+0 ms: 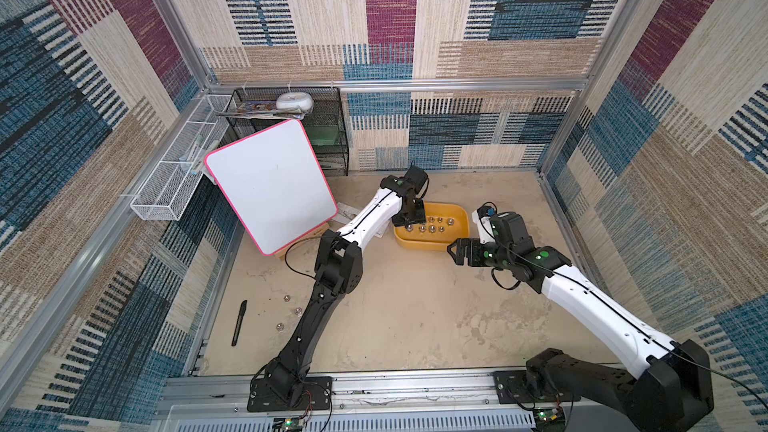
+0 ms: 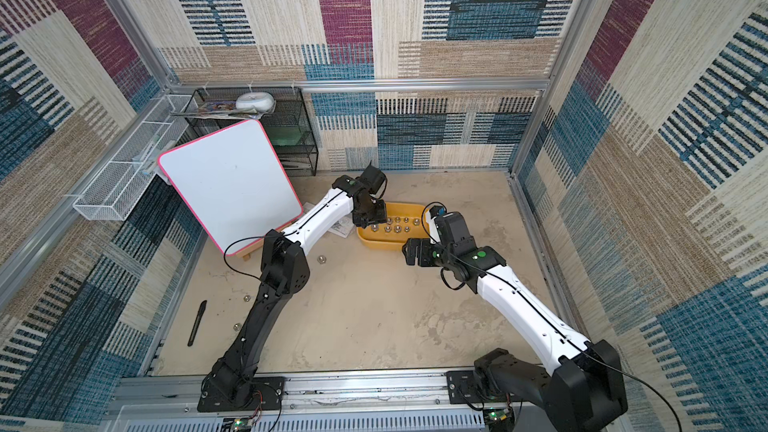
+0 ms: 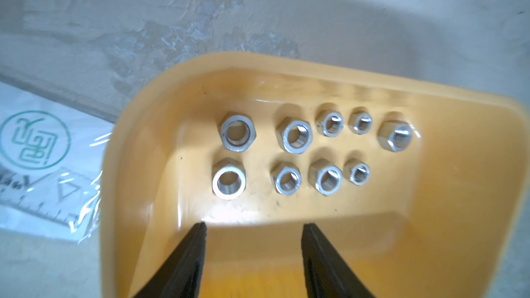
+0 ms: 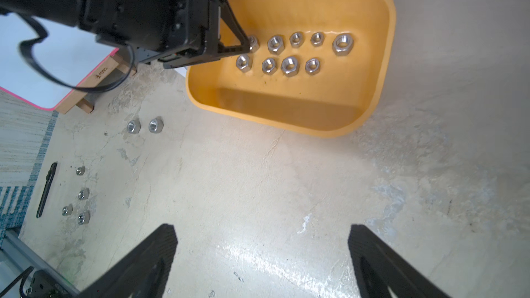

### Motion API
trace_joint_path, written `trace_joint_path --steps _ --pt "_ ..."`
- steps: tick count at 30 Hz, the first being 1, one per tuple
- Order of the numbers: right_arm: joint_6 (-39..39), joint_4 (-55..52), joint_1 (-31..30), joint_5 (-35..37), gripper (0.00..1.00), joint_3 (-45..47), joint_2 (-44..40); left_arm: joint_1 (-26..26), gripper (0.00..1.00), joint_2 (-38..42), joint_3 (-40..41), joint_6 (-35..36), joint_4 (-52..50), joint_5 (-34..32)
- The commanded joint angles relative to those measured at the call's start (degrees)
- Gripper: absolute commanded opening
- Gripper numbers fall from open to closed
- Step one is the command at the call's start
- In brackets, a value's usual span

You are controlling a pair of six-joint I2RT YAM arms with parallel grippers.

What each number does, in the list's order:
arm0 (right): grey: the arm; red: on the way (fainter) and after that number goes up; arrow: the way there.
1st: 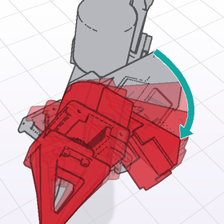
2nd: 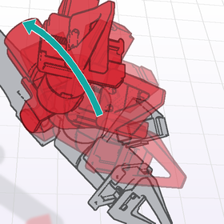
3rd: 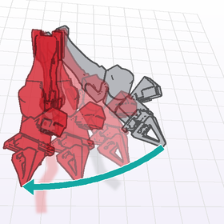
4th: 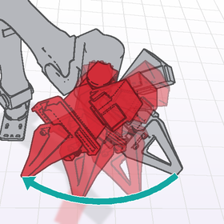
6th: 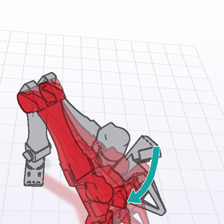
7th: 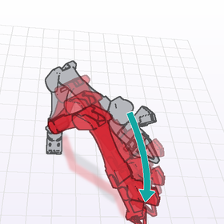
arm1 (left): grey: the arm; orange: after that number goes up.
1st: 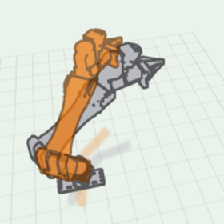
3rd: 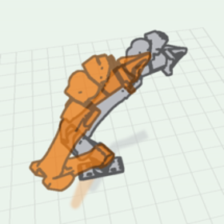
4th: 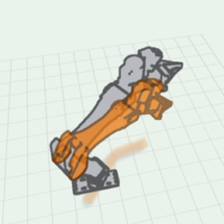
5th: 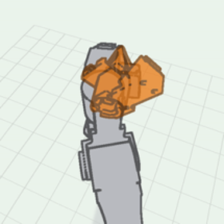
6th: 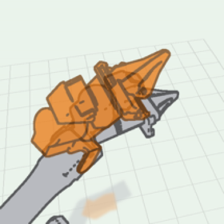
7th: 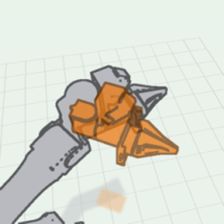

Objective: Put the nuts on the desktop into the storage box
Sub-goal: Place the nut in the storage box, then move the storage box to the center of the board.

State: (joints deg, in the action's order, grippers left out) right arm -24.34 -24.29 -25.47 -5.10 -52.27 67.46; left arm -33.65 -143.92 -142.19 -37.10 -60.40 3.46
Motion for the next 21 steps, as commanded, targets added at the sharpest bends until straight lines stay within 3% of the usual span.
trace_joint_path --steps 1,5,11,13,17,21 --pt "0.66 0.49 0.17 1.07 0.98 -3.14 3.17 -0.23 0.55 3.77 1.88 -0.78 -0.44 2.25" --pt "0.61 -0.30 0.59 1.14 0.80 -8.43 10.35 -0.28 0.54 10.58 6.66 -0.89 -0.42 1.78" --pt "1.73 -1.13 0.78 -0.36 0.35 -18.08 24.16 1.24 0.60 21.48 15.39 -0.03 -0.45 -1.05" --pt "3.16 -2.85 0.83 -1.52 0.29 -22.32 29.47 2.03 0.66 24.49 18.70 0.12 -0.42 -1.40" --pt "4.87 -4.07 0.70 -3.57 0.26 -28.23 38.27 3.34 0.90 30.65 26.09 0.08 -0.31 -3.75" --pt "6.91 -6.03 -0.13 -4.62 0.26 -32.84 44.65 4.79 1.00 36.58 34.42 -0.20 2.20 -3.60"
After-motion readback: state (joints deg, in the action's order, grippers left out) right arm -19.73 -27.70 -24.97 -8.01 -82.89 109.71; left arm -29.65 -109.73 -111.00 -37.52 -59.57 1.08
